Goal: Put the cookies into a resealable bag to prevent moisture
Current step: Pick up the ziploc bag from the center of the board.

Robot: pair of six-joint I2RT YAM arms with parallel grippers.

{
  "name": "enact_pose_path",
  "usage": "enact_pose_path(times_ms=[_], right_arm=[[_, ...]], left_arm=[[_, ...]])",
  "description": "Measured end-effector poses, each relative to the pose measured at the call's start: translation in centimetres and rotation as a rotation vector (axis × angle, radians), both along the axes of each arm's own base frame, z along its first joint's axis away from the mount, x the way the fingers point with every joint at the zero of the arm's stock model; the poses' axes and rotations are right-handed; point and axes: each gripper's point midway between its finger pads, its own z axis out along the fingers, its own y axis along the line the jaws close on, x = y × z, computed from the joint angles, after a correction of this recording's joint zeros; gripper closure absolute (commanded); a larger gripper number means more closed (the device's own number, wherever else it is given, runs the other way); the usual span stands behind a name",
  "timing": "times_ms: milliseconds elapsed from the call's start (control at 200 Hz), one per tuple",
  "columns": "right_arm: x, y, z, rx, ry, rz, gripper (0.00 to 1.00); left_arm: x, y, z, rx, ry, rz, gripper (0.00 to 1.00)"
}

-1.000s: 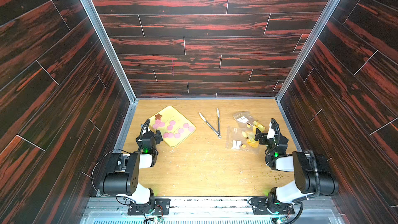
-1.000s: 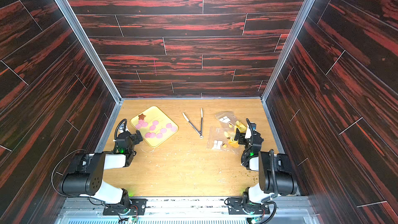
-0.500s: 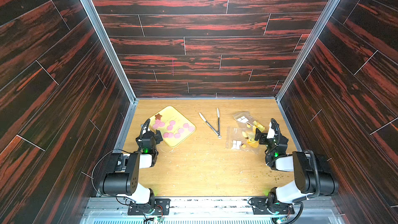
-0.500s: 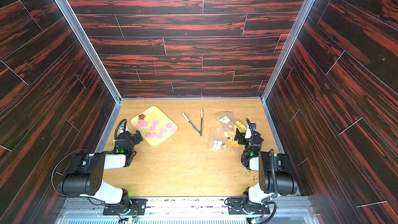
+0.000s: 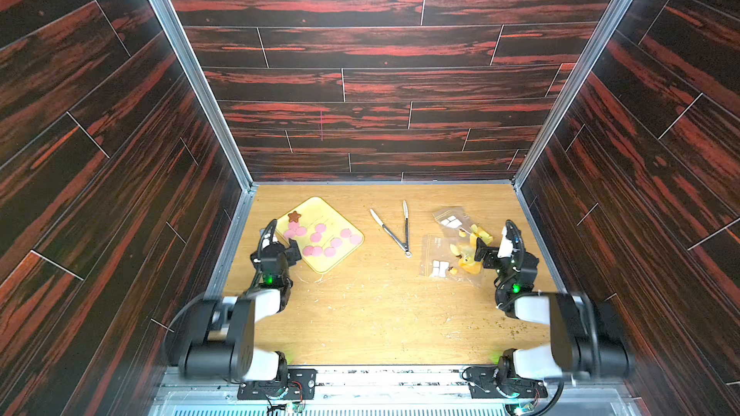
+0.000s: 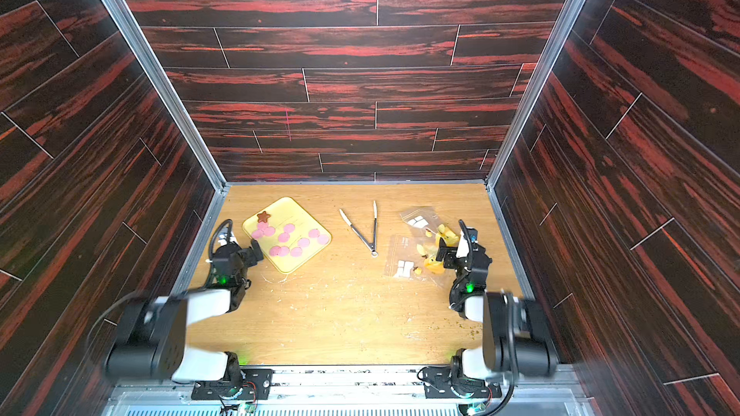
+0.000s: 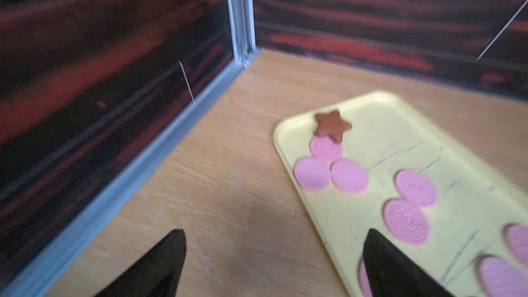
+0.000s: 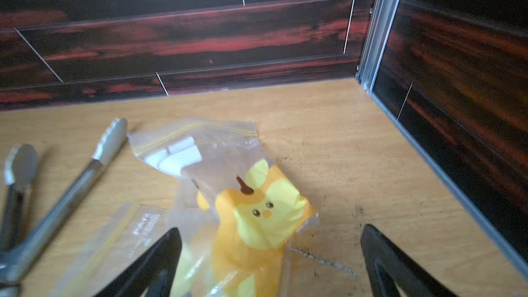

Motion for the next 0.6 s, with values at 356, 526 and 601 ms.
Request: enact_pose_path(times_ms=[356, 526, 601], right_arm=[[3.8, 3.7, 10.0, 0.156, 0.079, 0.117, 0.06], [6.5, 8.0, 9.3, 0.2, 0.253, 0.171, 0.05], [7.6, 9.3, 7.6, 0.208, 0.34, 0.167, 0.04]], left_arm=[[1.7, -3.9, 8.4, -0.31, -0.1, -0.14, 0.01], [2.6, -8.9, 5.7, -0.54, 0.021, -0.304, 0.01], [2.7, -11.7, 4.3, -0.641, 0.081, -0.382, 0.01]])
